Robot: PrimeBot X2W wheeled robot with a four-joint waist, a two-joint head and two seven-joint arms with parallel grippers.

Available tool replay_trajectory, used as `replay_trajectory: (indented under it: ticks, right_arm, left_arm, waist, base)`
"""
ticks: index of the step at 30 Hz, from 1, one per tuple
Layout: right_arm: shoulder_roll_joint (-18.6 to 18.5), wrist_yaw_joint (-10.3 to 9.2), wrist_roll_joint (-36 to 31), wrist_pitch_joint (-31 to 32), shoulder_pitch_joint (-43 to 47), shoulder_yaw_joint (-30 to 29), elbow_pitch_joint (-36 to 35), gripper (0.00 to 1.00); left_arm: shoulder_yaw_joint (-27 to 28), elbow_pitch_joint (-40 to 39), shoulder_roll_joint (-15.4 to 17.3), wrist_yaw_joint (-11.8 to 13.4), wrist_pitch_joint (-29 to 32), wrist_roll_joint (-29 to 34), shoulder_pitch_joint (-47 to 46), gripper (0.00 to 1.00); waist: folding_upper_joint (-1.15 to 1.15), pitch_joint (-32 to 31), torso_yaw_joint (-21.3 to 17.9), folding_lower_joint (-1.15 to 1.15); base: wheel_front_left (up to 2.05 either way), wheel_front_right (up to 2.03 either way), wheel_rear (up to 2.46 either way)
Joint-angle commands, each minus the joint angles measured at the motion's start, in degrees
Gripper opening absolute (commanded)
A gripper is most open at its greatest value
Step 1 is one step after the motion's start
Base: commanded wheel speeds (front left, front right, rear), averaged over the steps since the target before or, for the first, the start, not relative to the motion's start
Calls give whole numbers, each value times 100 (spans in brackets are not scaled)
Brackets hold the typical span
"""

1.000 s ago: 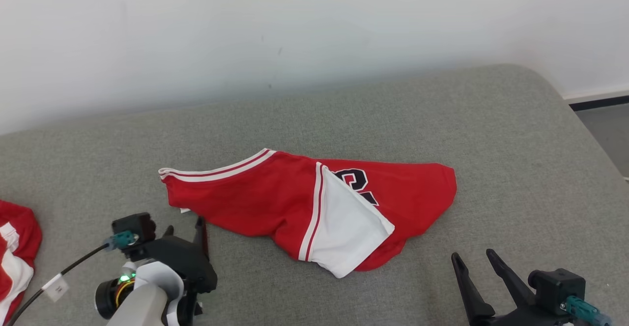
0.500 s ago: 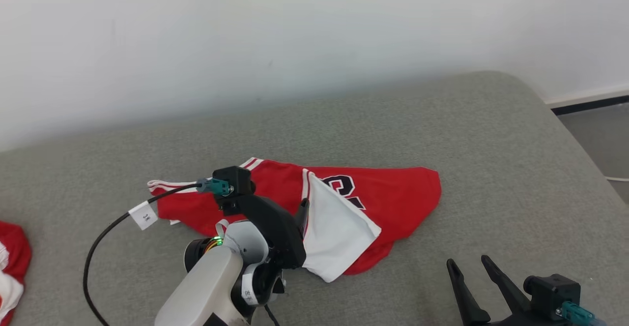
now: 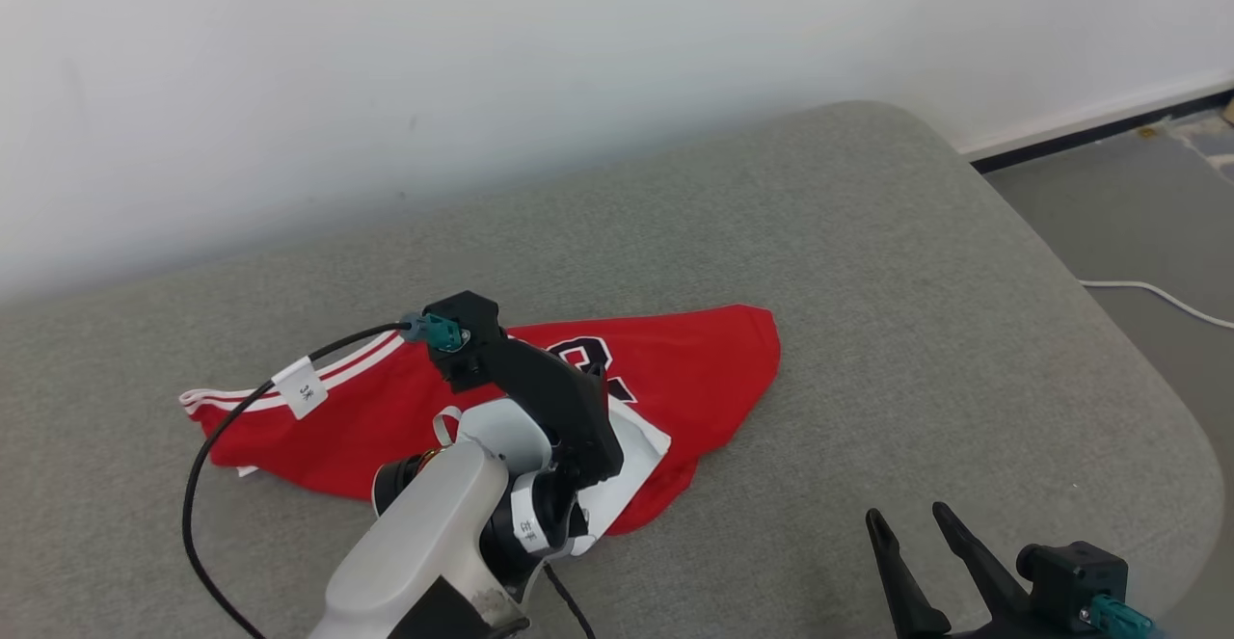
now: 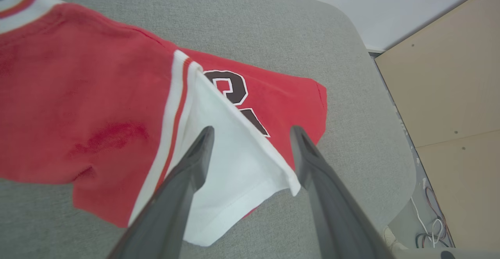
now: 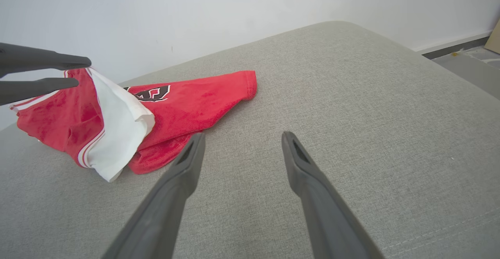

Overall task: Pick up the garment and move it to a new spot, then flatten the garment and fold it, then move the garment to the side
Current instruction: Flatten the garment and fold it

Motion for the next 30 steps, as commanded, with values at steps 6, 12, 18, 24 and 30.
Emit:
replay_trajectory:
  ticks: [6,12,18,24,30]
  right_arm:
    - [99,5,40,-137,-102,14,86,100]
    - [157,5,57,-219,-182,26,171,100]
    - [193,5,69,-302,-206,11,259,100]
    - [226,5,93,-339,-297,73,348,100]
    - [195,5,124,-389,-325,32,392,100]
  left_arm:
    - [-414,305,7,574,31,-459,-464,100]
    - [-593,854,2,972,-19,-500,-801,100]
    - [-665,1211,-1,1029,-38,-620,-1004,100]
    - [-890,1501,-3,903,-117,-609,-1212,0]
    - [-974,1712,-3,639,-231,-746,-1300,0]
  waist:
    - [0,216,-286,0]
    - [0,362,-366,0]
    - [0,443,-362,0]
    - [0,483,-365,0]
    - [0,487,-285,0]
  base:
    - [0,0,0]
    - [0,0,0]
    - [0,0,0]
    - [0,0,0]
    - [0,0,0]
